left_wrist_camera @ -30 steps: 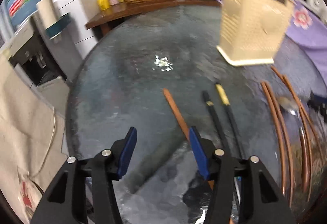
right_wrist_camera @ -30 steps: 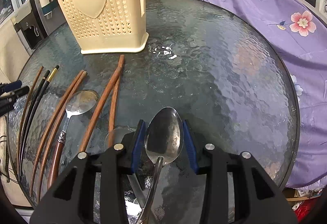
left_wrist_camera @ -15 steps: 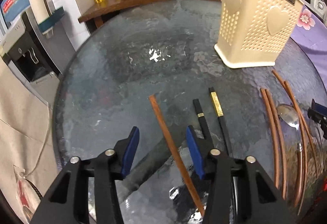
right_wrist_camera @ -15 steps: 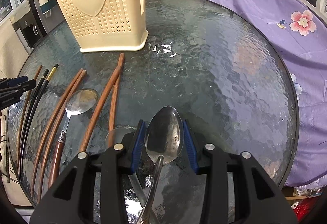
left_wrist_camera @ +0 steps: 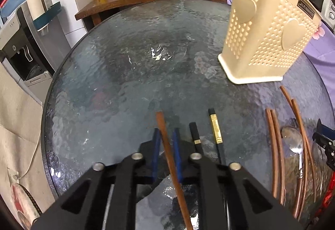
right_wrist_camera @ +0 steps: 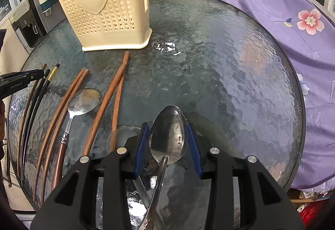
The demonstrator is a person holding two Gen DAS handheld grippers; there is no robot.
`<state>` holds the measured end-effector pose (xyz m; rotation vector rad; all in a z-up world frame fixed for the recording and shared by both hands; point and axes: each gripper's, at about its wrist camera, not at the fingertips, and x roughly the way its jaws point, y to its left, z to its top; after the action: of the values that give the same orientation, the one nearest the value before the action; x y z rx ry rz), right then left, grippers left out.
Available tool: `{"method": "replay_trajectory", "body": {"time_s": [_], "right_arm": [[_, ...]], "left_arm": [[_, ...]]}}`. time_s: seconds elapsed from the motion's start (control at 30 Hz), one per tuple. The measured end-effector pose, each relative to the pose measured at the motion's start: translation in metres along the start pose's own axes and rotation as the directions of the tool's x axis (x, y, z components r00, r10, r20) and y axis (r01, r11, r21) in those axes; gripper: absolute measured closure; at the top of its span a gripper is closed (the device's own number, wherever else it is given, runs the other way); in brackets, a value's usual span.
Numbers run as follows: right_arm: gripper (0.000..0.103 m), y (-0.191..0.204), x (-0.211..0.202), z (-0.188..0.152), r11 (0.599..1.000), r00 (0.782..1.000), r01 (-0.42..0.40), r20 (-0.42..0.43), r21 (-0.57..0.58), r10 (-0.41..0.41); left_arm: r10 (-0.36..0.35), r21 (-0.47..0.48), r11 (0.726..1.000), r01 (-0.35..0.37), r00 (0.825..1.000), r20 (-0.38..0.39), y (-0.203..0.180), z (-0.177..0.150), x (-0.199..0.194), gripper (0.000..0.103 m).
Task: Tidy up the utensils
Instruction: 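Close the left tool on a wooden chopstick and lift it, then lower the silver spoon into the holder with the right tool while the left drops the chopstick in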
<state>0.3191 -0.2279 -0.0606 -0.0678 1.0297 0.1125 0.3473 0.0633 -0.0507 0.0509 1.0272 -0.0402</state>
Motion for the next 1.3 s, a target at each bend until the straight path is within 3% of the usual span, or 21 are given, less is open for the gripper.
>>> {"method": "replay_trajectory", "body": {"time_s": [0.2, 0.3, 0.53, 0.8, 0.97, 1.3], "right_arm": [[0.066, -0.001, -0.001, -0.001, 1.000, 1.000, -0.006, 0.009, 0.000, 0.006], [0.066, -0.004, -0.001, -0.001, 1.000, 1.000, -0.025, 0.019, 0.009, 0.025], [0.066, -0.011, -0.025, 0.007, 0.997, 0.991, -0.075, 0.110, 0.008, 0.074], [0.066, -0.013, -0.079, 0.023, 0.990, 0.958, -0.138, 0.250, -0.037, 0.143], [0.066, -0.010, -0.102, 0.024, 0.977, 0.935, -0.202, 0.282, -0.071, 0.214], [0.066, -0.001, -0.138, 0.036, 0.959, 0.900, -0.251, 0.334, -0.132, 0.281]], "left_arm": [[0.021, 0.014, 1.000, -0.021, 1.000, 0.016, -0.005, -0.002, -0.001, 0.096], [-0.002, 0.004, 1.000, 0.002, 1.000, 0.024, -0.004, -0.001, -0.003, 0.096], [-0.036, 0.018, 0.999, 0.034, 0.987, 0.154, -0.010, 0.012, -0.050, 0.096], [-0.121, 0.044, 0.993, 0.113, 0.934, 0.335, -0.017, 0.020, -0.127, 0.096], [-0.137, 0.073, 0.990, 0.118, 0.904, 0.405, -0.026, 0.016, -0.159, 0.096], [-0.146, 0.112, 0.988, 0.102, 0.842, 0.519, -0.032, 0.022, -0.212, 0.096]]}}
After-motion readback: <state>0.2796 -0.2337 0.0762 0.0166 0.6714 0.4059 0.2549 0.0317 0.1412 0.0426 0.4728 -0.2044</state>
